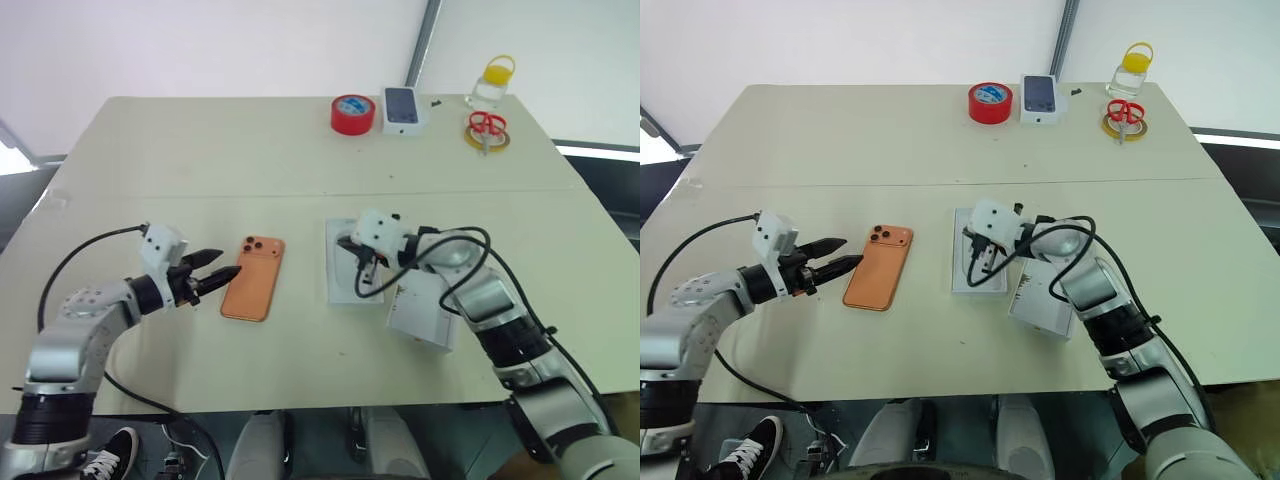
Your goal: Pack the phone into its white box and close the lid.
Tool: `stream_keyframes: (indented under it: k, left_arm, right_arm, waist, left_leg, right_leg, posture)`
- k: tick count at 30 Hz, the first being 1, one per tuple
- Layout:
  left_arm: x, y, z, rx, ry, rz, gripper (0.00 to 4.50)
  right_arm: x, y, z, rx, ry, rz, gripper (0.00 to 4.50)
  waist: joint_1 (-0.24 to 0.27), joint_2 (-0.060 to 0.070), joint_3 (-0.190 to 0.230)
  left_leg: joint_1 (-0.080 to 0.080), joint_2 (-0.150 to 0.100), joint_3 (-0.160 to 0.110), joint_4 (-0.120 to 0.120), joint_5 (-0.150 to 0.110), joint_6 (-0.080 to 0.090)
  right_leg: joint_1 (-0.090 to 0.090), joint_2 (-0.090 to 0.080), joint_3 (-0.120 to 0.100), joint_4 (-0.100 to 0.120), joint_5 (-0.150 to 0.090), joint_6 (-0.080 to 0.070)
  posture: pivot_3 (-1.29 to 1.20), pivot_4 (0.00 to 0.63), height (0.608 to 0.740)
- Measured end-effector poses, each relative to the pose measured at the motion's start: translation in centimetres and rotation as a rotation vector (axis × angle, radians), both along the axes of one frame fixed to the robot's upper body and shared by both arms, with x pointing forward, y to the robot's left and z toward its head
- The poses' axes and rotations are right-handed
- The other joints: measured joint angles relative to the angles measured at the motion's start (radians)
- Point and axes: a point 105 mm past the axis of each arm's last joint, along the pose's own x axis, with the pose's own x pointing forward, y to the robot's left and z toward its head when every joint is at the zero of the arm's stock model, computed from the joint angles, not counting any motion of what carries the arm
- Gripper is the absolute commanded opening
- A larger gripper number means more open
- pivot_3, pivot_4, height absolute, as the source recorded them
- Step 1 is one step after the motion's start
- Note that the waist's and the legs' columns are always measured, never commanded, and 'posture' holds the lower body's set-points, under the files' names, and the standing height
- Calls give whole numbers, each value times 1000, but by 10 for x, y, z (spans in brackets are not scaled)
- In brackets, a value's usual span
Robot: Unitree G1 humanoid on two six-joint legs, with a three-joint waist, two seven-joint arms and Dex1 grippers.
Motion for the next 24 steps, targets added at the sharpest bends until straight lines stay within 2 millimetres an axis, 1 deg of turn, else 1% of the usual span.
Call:
stream_keyframes:
  k: [2,3,5,8,10,14,17,21,24]
  left_arm:
    - [3,6,-1,-34,61,29,2950]
    - [3,7,-2,-46,94,34,2950]
    - [4,12,-8,-74,155,48,2950]
    - [4,12,-19,-156,270,65,2950]
    - [6,10,-18,-177,299,58,2950]
    - [4,2,-21,-176,334,20,2950]
    - [2,0,-22,-180,362,11,2950]
    - [1,-6,-23,-195,401,-7,2950]
    - [2,-17,-26,-223,417,-23,2950]
  right_arm:
    - [-4,20,4,-6,4,40,100]
    - [-7,28,1,-30,21,72,100]
    - [-16,42,-12,-114,46,140,100]
    - [-22,48,-38,-231,100,189,100]
    - [-26,50,-48,-272,132,213,100]
    - [-25,63,-44,-281,136,246,100]
    - [-31,70,-49,-289,160,274,100]
    - [-33,75,-51,-290,171,279,100]
    - [-29,75,-53,-296,163,259,100]
  waist:
    - [-2,0,0]
    - [-2,0,0]
    - [-2,0,0]
    - [2,0,0]
    - [2,0,0]
    - [-2,0,0]
    - [-1,0,-1]
    - [0,2,-3]
    - [2,4,-6]
  left_leg:
    - [0,0,0,0,0,0]
    - [0,0,0,0,0,0]
    - [0,0,0,0,0,0]
    - [0,-1,0,0,0,0]
    - [0,-1,0,0,0,-1]
    - [1,-1,0,-1,1,-1]
    - [1,-1,0,-1,1,-1]
    - [3,-2,0,-1,1,-1]
    - [7,-2,-1,-1,1,-1]
  right_leg:
    - [0,0,0,0,0,0]
    - [0,0,0,0,0,0]
    - [0,0,0,0,0,0]
    - [0,0,0,0,0,0]
    - [0,-1,0,0,0,0]
    - [0,-1,0,1,0,0]
    - [0,-1,0,1,0,0]
    - [3,-2,0,1,0,0]
    - [7,-2,0,0,0,-1]
  posture:
    - [0,150,739]
    - [0,150,739]
    - [0,150,739]
    - [0,150,739]
    - [0,150,739]
    - [0,150,739]
    - [0,150,739]
    - [0,150,739]
    - [0,150,739]
